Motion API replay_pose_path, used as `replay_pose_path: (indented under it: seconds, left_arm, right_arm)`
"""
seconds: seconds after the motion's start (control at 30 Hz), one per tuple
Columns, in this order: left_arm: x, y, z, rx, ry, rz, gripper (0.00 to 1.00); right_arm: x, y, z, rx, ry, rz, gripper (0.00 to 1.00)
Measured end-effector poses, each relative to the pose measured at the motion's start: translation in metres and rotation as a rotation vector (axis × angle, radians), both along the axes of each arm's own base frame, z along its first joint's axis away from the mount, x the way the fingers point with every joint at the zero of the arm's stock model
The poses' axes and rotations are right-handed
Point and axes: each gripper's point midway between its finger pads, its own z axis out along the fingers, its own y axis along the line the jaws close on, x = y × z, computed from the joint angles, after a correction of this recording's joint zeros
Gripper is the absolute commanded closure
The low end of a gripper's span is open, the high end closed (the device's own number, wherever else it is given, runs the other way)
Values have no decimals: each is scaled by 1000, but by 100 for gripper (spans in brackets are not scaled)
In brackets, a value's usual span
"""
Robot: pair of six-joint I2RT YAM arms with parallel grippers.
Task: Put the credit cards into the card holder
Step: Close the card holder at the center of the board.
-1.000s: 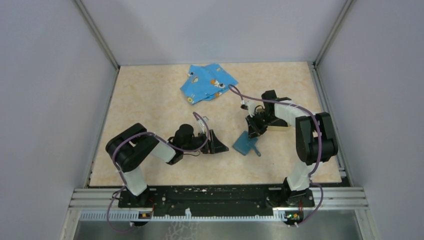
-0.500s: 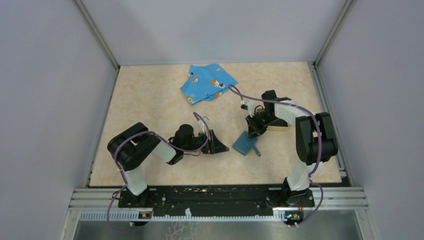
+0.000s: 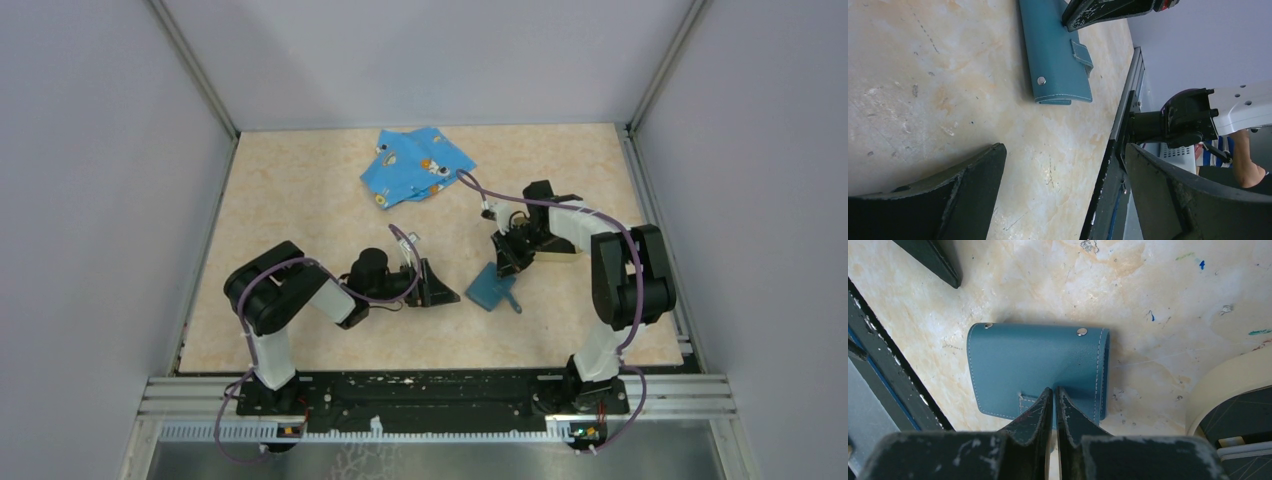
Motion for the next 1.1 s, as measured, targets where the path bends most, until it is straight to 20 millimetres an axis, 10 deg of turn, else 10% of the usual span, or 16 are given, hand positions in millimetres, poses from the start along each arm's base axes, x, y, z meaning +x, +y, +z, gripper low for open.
replay_pose_path:
  seconds: [1.1]
  left_arm:
    - [17,-30,5,-63,12,-61,4]
  right_arm:
    - [-2,0,0,-4,11,8,93]
